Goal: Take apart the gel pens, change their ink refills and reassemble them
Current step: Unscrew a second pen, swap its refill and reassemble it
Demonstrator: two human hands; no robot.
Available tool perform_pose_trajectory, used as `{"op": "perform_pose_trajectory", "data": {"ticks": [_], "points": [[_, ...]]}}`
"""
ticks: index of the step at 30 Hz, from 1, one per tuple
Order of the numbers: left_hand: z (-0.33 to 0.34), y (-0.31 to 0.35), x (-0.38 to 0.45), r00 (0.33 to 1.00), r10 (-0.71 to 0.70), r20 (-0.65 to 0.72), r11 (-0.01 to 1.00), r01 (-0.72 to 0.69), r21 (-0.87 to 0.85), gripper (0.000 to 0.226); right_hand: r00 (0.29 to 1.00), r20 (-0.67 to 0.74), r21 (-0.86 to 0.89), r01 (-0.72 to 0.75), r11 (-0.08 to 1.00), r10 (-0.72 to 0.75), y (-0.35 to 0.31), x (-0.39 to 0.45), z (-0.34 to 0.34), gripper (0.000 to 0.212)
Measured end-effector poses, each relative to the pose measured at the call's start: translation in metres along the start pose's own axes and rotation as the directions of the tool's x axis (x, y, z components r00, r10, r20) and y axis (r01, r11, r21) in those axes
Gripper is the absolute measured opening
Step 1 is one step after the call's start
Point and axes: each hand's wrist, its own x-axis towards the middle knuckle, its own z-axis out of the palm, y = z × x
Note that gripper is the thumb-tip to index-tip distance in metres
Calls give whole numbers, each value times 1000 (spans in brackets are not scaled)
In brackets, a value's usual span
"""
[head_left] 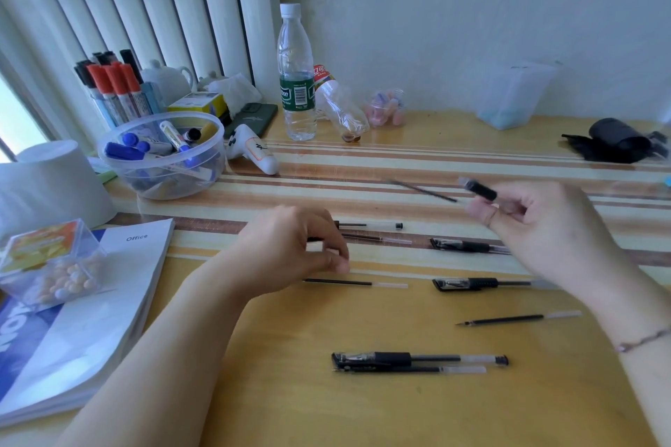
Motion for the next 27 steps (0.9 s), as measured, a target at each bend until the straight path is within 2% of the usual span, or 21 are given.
{"op": "perform_pose_trajectory", "data": {"ticks": [2,9,12,16,19,22,25,27], "points": [[2,3,-1,996,6,94,998,-12,65,13,998,-52,57,-26,998,29,-2,1,2,37],[10,11,-3,986,121,114,946,-150,289,10,998,16,181,60,982,-64,-11,-5,11,35],[10,10,-3,991,94,99,930,-123,347,8,990,87,331,79,940,-114,-16,-7,10,27],[10,12,-5,990,52,135,915,-102,390,10,982,128,324,93,941,-141,-17,-8,14,13],[15,17,-8,987,81,136,852,-139,505,14,983,111,396,89,914,-144,-16,-8,13,26],[19,20,-10,985,99,141,818,-161,552,18,951,196,486,118,866,-239,-13,-7,10,40],[4,13,-11,997,22,76,867,-56,495,16,894,314,491,135,860,-320,-15,-8,11,38],[-10,4,-10,998,-58,-31,892,66,446,11,879,348,358,196,913,-325,-21,-12,16,34]]}}
